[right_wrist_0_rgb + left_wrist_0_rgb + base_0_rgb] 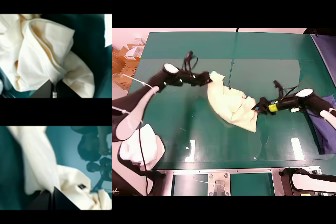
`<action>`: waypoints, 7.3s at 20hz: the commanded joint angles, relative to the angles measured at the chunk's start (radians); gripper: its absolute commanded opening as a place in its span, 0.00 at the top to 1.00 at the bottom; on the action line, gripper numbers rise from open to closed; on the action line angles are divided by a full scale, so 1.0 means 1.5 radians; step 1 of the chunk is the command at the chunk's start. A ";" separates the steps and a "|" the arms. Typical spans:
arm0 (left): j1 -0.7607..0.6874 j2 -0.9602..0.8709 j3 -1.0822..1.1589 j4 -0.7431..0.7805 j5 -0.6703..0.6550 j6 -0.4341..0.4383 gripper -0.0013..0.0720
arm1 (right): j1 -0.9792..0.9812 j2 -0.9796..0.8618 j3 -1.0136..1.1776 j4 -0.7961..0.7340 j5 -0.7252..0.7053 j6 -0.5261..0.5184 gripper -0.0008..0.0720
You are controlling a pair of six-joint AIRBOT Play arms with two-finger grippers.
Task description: Fold the shirts.
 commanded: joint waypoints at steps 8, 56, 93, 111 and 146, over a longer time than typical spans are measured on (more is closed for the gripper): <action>0.028 0.326 0.213 0.135 -0.138 -0.032 0.95 | -0.140 0.249 0.393 0.022 0.109 0.075 0.97; 0.028 0.349 -0.474 0.104 -0.063 0.059 0.95 | -0.123 0.208 -0.299 -0.057 -0.126 0.049 0.40; 0.028 0.498 0.185 0.335 -0.263 -0.117 0.95 | -0.297 0.426 0.385 -0.012 0.074 0.150 0.97; 0.079 0.150 -0.145 0.068 -0.093 -0.025 0.10 | -0.133 -0.007 0.185 -0.058 0.017 0.102 0.59; 0.222 0.148 -0.052 0.103 -0.235 0.010 0.10 | -0.047 0.173 -0.131 -0.293 0.094 0.353 0.97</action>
